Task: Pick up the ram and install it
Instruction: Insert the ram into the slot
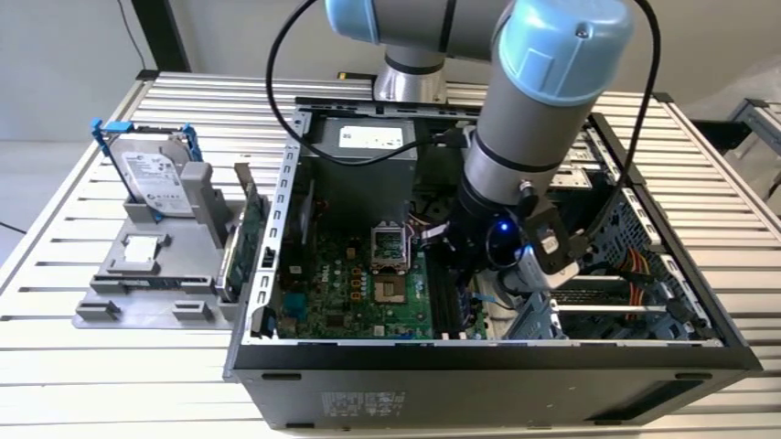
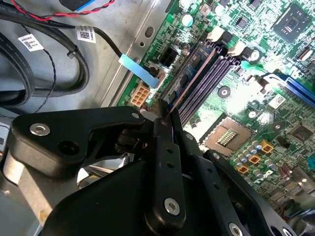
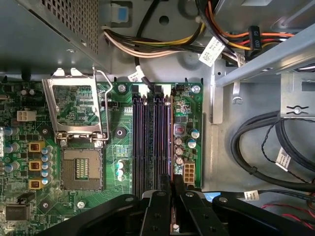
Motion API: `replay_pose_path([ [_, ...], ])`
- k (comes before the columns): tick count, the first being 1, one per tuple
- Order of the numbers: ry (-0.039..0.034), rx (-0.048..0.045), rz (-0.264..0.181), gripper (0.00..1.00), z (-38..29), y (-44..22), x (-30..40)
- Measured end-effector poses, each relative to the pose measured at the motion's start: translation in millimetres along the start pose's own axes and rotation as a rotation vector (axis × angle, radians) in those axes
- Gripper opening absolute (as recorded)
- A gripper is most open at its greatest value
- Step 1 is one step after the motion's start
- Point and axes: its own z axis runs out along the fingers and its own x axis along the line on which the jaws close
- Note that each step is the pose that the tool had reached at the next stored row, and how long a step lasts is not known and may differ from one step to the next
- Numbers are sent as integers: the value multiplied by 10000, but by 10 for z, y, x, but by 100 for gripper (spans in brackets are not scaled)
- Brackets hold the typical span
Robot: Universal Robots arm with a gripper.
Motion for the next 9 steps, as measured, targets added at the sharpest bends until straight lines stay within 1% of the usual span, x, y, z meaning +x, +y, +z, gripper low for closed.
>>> replay_pose_path([
  [9,11,2,-44,0,21,-1,3],
])
